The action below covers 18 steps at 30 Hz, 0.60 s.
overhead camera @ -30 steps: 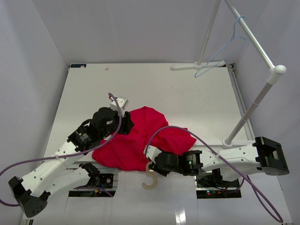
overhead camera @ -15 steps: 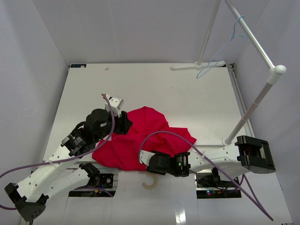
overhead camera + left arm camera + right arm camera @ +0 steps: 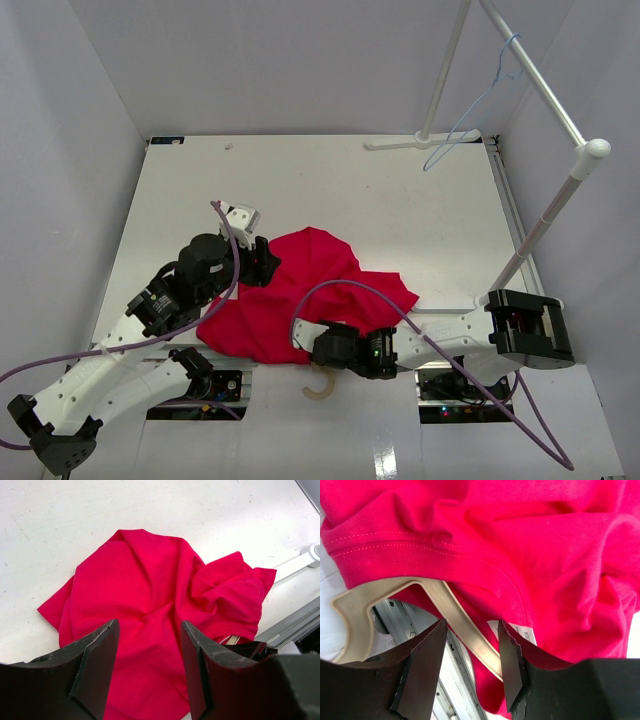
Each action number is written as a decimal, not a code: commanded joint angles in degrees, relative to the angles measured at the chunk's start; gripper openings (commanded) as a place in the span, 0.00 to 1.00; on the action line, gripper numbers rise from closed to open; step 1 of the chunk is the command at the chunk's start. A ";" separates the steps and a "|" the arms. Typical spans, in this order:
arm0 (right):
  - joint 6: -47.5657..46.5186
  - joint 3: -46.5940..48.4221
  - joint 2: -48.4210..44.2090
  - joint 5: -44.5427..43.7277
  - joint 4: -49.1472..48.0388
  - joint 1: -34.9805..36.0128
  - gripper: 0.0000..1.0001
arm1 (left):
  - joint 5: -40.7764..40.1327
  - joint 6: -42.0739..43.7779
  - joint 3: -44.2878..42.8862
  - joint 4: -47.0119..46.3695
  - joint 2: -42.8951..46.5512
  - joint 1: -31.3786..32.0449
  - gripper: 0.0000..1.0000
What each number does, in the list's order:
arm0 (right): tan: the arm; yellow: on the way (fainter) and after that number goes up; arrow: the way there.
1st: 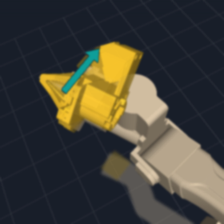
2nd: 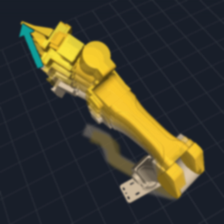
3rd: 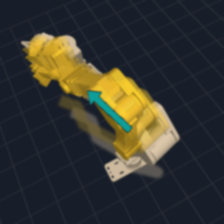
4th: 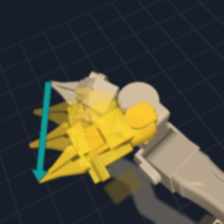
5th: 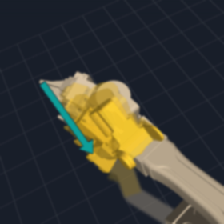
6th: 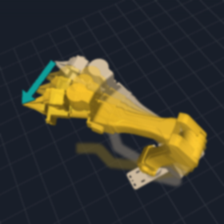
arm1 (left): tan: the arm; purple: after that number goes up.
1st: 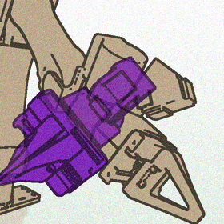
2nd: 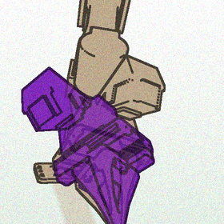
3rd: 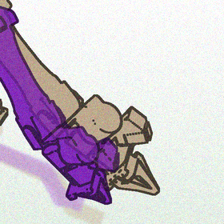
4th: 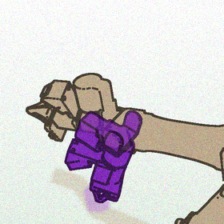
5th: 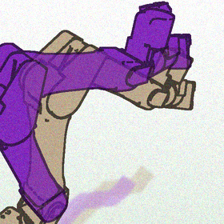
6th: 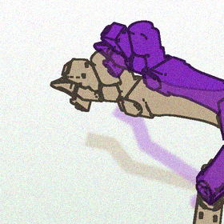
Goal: Place the t-shirt on the hanger
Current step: Pick up the hanger from the corner of the board.
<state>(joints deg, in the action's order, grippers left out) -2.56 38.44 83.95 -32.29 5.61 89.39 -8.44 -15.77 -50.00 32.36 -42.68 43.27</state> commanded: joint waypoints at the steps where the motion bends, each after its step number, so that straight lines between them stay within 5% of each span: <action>1: -0.35 0.05 2.73 -1.77 -2.97 0.26 0.52 | -0.80 -0.49 -0.11 -1.30 0.84 0.06 0.63; 11: 1.06 1.02 4.11 -2.34 -2.08 0.18 0.49 | -1.05 -0.49 0.07 -1.33 1.09 0.06 0.63; 18: 2.11 1.75 1.83 -7.54 0.74 -0.27 0.16 | -0.26 0.77 0.92 -1.97 1.87 0.03 0.63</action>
<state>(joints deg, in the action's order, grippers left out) -2.11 38.47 87.80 -32.89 4.71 90.12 -8.68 -15.78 -49.66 31.48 -41.95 43.25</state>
